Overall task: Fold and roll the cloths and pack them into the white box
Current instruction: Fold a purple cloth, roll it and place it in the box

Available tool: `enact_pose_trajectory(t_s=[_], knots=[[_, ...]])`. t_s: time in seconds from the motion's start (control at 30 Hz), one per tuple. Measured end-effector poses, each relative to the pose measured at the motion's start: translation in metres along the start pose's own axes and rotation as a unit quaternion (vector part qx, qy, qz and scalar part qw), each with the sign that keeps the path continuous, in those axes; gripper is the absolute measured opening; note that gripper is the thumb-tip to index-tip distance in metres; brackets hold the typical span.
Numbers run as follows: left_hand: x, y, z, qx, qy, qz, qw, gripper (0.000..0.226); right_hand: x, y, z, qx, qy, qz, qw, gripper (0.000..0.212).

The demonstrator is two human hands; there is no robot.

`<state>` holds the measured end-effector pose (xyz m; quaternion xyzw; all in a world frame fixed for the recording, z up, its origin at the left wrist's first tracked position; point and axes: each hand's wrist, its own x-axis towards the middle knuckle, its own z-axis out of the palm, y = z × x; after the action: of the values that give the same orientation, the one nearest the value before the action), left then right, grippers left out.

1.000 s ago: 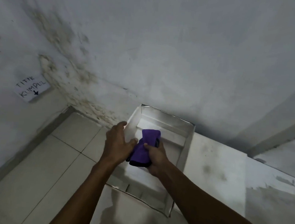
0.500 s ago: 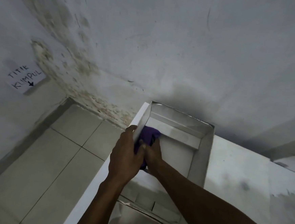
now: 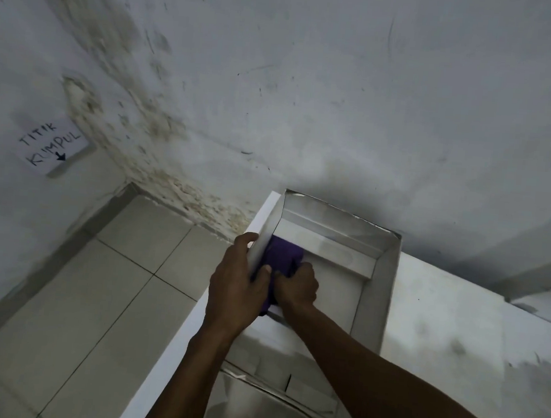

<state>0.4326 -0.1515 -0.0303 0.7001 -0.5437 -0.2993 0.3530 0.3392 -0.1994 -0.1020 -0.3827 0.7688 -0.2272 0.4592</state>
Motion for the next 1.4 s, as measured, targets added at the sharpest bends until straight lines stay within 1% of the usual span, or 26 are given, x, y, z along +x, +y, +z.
enact_pose_trajectory(t_s=[0.1,0.17,0.23,0.27,0.33,0.4,0.43,0.53,0.6,0.67,0.73,0.83,0.97,1.1,1.17,1.3,1.4], knots=[[-0.001,0.002,-0.002,-0.012,0.001,0.008,1.0,0.048,0.0,-0.002,0.007,0.038,-0.002,-0.004,0.999,0.034],[-0.001,0.002,-0.003,-0.012,0.0,0.014,1.0,0.047,0.001,-0.003,0.008,0.011,-0.01,-0.018,1.0,0.027],[0.0,0.002,-0.004,-0.011,-0.001,0.014,1.0,0.048,0.0,-0.002,0.007,-0.041,-0.014,-0.03,0.999,0.022],[0.0,0.002,-0.003,-0.011,-0.001,0.013,1.0,0.048,-0.001,-0.002,0.007,-0.071,-0.011,-0.029,0.997,0.024],[0.0,0.003,-0.003,-0.011,-0.001,0.008,1.0,0.049,-0.003,-0.001,0.005,-0.106,0.016,-0.02,0.994,0.039],[-0.001,0.003,-0.004,-0.013,-0.003,0.008,1.0,0.049,-0.005,0.001,0.001,-0.09,0.044,-0.019,0.995,0.052],[-0.002,0.003,-0.005,-0.014,-0.003,0.008,1.0,0.049,-0.005,0.001,0.0,-0.078,0.041,-0.023,0.996,0.052],[-0.002,0.004,-0.006,-0.01,-0.001,0.006,1.0,0.048,-0.008,0.003,-0.001,-0.06,0.023,-0.051,0.997,0.039],[-0.001,0.003,-0.005,-0.01,-0.001,0.002,1.0,0.048,-0.008,0.001,-0.001,-0.053,0.039,-0.062,0.996,0.032],[-0.001,0.003,-0.005,-0.009,-0.002,0.0,1.0,0.048,-0.006,0.0,0.001,-0.045,0.051,-0.057,0.996,0.026],[-0.001,0.002,-0.004,-0.01,0.001,0.0,1.0,0.047,-0.003,0.0,0.002,-0.026,0.043,-0.04,0.998,0.018],[-0.001,0.001,-0.003,-0.012,0.005,0.001,1.0,0.047,0.001,0.0,0.003,0.039,0.044,-0.021,0.998,0.008],[-0.001,-0.002,-0.002,-0.018,0.001,-0.001,1.0,0.049,-0.001,0.002,0.004,0.096,0.065,0.009,0.993,0.016],[0.0,-0.005,-0.001,-0.019,-0.003,-0.002,1.0,0.05,0.003,0.004,0.004,0.11,0.041,0.072,0.99,0.013],[0.0,-0.005,-0.001,-0.019,-0.003,-0.003,1.0,0.05,0.004,0.004,0.005,0.118,0.025,0.089,0.989,0.012],[-0.001,-0.004,-0.002,-0.021,0.001,0.0,1.0,0.051,0.003,0.004,0.005,0.134,-0.004,0.078,0.988,0.013],[-0.001,-0.004,-0.003,-0.023,-0.005,-0.002,1.0,0.051,0.001,0.009,0.0,0.114,0.008,0.043,0.992,0.01]])
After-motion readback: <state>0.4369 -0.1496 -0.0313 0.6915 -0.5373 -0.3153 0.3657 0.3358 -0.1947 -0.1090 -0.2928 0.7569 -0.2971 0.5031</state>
